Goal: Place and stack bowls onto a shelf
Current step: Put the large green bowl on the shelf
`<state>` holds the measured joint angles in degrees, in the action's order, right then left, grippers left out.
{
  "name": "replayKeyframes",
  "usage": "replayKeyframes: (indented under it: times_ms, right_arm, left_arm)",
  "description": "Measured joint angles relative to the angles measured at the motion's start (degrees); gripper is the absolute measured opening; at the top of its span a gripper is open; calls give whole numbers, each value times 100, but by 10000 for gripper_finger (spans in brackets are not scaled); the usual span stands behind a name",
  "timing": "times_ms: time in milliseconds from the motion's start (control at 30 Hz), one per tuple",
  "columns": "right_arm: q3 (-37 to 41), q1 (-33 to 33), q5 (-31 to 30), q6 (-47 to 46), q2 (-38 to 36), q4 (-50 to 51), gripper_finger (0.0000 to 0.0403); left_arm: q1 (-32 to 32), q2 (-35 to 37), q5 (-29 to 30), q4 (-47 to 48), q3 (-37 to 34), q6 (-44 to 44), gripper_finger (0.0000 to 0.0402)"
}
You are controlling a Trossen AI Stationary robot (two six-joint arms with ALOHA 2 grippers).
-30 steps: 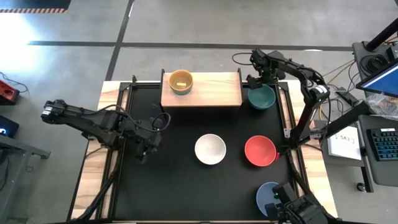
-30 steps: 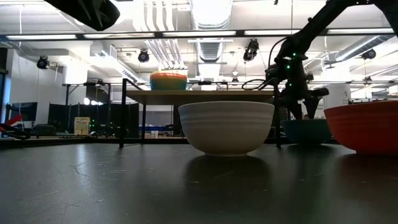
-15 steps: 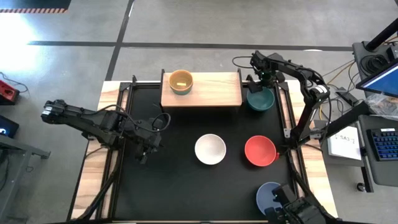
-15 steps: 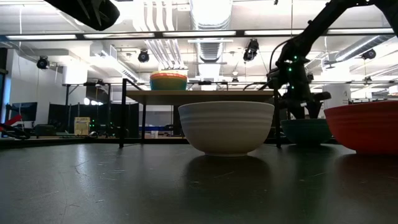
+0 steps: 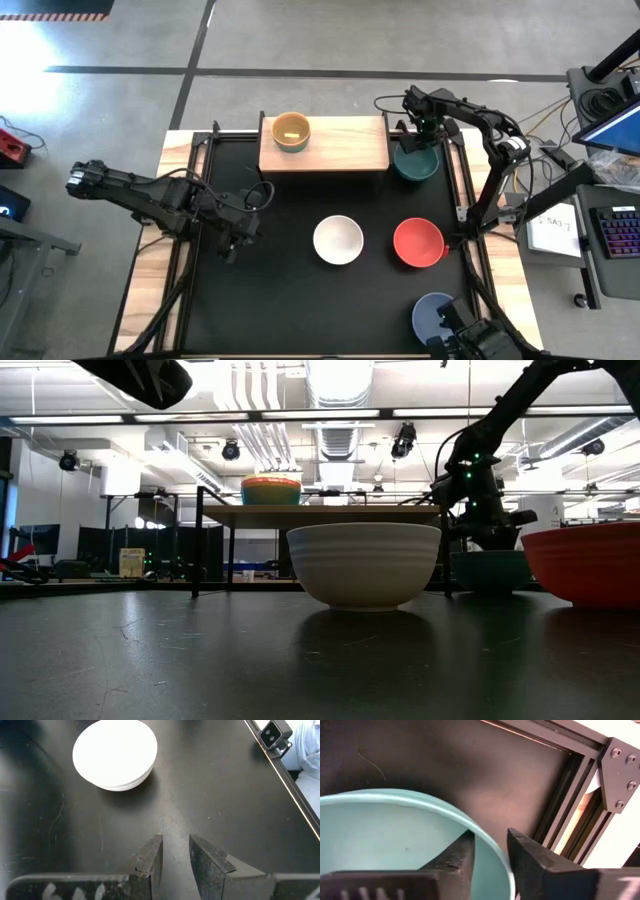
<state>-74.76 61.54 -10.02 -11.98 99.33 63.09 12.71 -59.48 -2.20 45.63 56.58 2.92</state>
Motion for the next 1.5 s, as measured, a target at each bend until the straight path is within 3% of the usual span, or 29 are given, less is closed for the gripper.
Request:
replayKeyframes:
  times_ms: [300, 1067, 1500]
  right_arm:
    - [-31, 2, 192, -97, -22, 9, 16]
    - [-201, 0, 642, -164, -846, 434, 7]
    - [-413, -4, 454, -408, -955, 390, 8]
  left_arm:
    - [119, 0, 4, -52, 0, -96, 78]
    - [227, 0, 11, -66, 0, -201, 78]
    - [232, -1, 11, -111, 0, -199, 78]
